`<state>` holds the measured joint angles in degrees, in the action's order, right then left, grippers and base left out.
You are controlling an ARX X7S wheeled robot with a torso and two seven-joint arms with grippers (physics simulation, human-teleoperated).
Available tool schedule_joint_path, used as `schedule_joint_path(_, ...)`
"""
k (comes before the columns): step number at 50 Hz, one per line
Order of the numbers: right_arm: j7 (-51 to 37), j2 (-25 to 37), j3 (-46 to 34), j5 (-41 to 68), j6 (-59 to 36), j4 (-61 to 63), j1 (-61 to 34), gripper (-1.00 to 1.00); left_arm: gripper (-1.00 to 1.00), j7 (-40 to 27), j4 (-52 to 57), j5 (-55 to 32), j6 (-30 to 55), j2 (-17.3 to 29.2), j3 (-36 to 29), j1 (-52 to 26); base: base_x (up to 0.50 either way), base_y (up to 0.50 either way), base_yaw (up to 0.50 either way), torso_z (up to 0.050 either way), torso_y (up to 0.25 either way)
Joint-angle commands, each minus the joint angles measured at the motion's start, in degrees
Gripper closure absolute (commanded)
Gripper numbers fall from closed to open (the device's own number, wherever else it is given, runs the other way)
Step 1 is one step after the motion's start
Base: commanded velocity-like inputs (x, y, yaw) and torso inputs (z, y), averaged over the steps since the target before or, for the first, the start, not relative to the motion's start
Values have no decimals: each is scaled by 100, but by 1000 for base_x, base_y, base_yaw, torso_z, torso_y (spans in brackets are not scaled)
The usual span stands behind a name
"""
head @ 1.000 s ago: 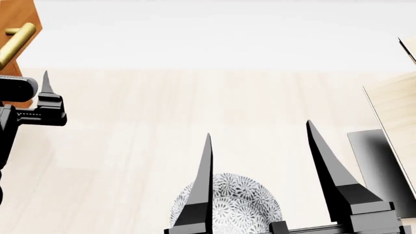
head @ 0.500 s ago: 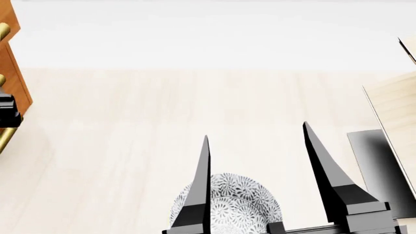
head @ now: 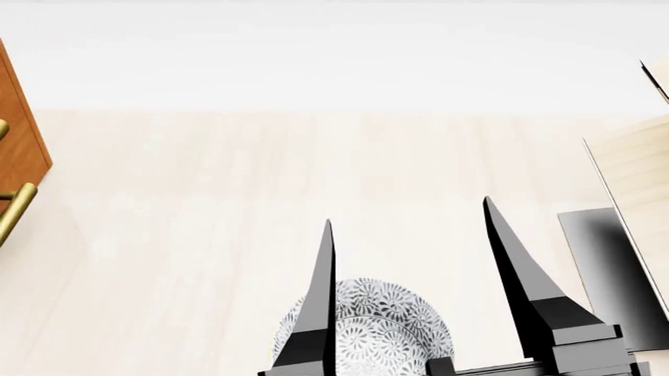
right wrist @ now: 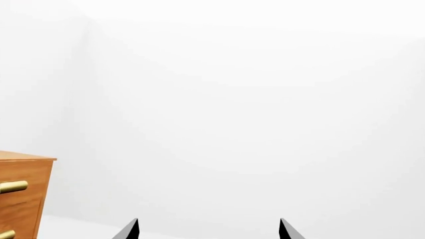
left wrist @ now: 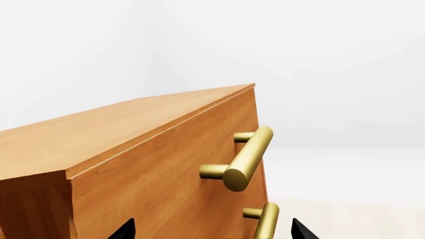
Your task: Close the top drawer of the cabinet.
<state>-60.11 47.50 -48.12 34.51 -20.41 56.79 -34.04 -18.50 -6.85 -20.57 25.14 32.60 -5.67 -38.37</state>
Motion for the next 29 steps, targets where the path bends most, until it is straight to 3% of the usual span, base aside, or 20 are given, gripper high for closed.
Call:
schedule_joint_path(1,7,-7,-42,-17,10,-13,-13,-100,-100,-127,-21,20,50,169,272,137,0,0,0,0,0)
schedule_joint_path(29,-37,-8,-107,2,-19,10,-78,-100,-100,-184,6,-39,49,263,424,250,0,0,0,0,0)
